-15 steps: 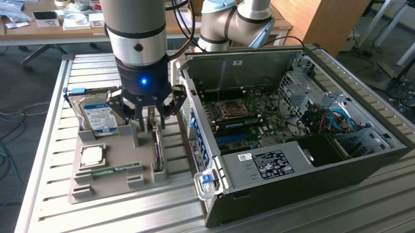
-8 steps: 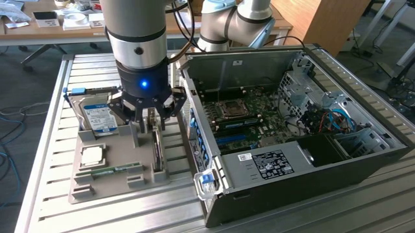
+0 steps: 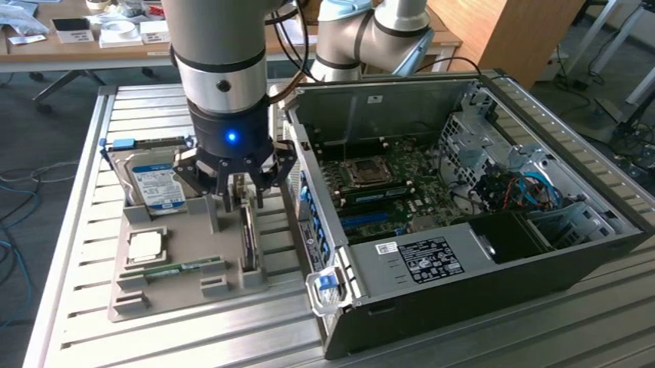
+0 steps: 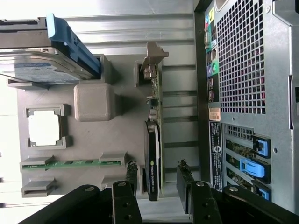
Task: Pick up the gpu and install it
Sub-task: 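Pick up the gpu and move the gpu toward the slot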
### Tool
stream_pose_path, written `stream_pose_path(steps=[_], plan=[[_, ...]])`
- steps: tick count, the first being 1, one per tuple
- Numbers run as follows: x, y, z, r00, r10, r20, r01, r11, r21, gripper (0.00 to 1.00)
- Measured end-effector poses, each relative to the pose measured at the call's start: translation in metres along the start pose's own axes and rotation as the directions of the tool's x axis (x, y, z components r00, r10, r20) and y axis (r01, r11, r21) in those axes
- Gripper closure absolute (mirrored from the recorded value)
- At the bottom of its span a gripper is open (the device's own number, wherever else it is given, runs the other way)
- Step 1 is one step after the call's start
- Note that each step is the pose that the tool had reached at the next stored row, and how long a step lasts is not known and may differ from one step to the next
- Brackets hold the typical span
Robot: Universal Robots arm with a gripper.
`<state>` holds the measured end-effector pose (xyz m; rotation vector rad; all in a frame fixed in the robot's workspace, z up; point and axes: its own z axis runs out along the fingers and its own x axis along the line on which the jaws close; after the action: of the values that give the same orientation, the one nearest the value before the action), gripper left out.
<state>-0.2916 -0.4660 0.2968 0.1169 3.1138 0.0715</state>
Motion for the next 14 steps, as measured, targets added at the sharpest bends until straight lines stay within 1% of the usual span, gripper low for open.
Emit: stream_pose_path(steps=[14], plan=[[0.000,-0.0012,0.0254,1.0000,0.000,0.0001,0.000,1.0000,-0.0001,0.53]])
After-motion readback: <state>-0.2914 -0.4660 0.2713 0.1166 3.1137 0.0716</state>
